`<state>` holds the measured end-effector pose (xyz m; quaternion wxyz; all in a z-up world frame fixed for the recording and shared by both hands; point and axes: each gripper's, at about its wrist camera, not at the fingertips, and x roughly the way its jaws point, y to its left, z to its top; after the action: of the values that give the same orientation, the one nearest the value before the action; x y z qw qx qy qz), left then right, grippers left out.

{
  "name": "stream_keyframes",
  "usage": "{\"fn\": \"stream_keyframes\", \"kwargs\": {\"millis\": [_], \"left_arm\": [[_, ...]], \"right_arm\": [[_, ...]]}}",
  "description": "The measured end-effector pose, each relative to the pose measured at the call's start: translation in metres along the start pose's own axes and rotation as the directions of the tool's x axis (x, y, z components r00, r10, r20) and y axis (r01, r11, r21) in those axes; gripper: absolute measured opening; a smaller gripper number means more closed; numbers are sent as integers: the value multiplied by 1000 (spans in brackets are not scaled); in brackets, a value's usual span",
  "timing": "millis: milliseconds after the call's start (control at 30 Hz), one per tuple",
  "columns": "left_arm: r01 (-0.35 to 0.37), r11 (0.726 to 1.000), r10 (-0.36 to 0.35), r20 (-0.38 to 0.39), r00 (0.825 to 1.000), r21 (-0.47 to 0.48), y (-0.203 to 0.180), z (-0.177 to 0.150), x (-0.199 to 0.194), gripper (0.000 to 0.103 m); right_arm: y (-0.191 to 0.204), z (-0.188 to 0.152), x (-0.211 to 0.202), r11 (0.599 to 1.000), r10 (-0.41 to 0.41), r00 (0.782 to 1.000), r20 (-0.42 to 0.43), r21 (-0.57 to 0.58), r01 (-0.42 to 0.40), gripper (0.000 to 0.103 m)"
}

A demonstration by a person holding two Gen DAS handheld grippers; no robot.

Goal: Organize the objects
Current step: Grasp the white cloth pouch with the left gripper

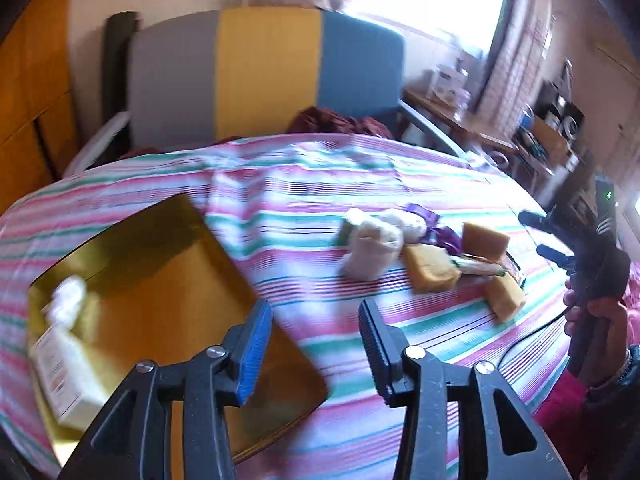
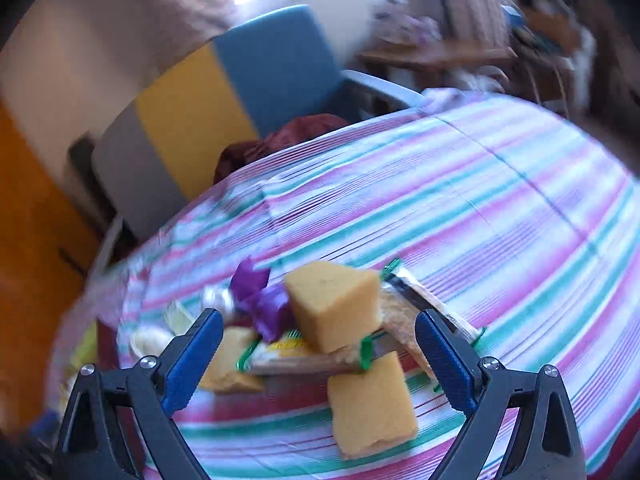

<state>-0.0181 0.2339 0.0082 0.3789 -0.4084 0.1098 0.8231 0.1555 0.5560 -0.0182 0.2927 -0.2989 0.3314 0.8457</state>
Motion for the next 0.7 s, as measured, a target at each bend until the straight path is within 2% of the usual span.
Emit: {"fn": "stream_keyframes", "kwargs": {"millis": [67, 167, 267, 567, 700], "left_arm": [[21, 1000, -21, -17, 1000, 19, -16, 8, 18, 61], [38, 999, -37, -49, 998, 38, -34, 17, 42, 64], [25, 997, -20, -79, 997, 70, -47, 25, 67, 73], [11, 999, -5, -128, 992, 47, -54, 46, 121, 80], [5, 1000, -3, -163, 987, 12, -49, 53, 146, 79]], "right_arm": [[-9, 5, -3, 999, 0, 1000, 19, 33, 0, 97], [-17, 10, -3, 997, 10, 1000, 20, 77, -12, 98], [-20, 8, -4, 994, 25, 1000, 19, 109, -27, 98], [-47, 10, -7, 969, 49, 998, 31, 240, -55, 100], [-52, 11, -8, 963, 49, 998, 34, 263, -57, 100]]}}
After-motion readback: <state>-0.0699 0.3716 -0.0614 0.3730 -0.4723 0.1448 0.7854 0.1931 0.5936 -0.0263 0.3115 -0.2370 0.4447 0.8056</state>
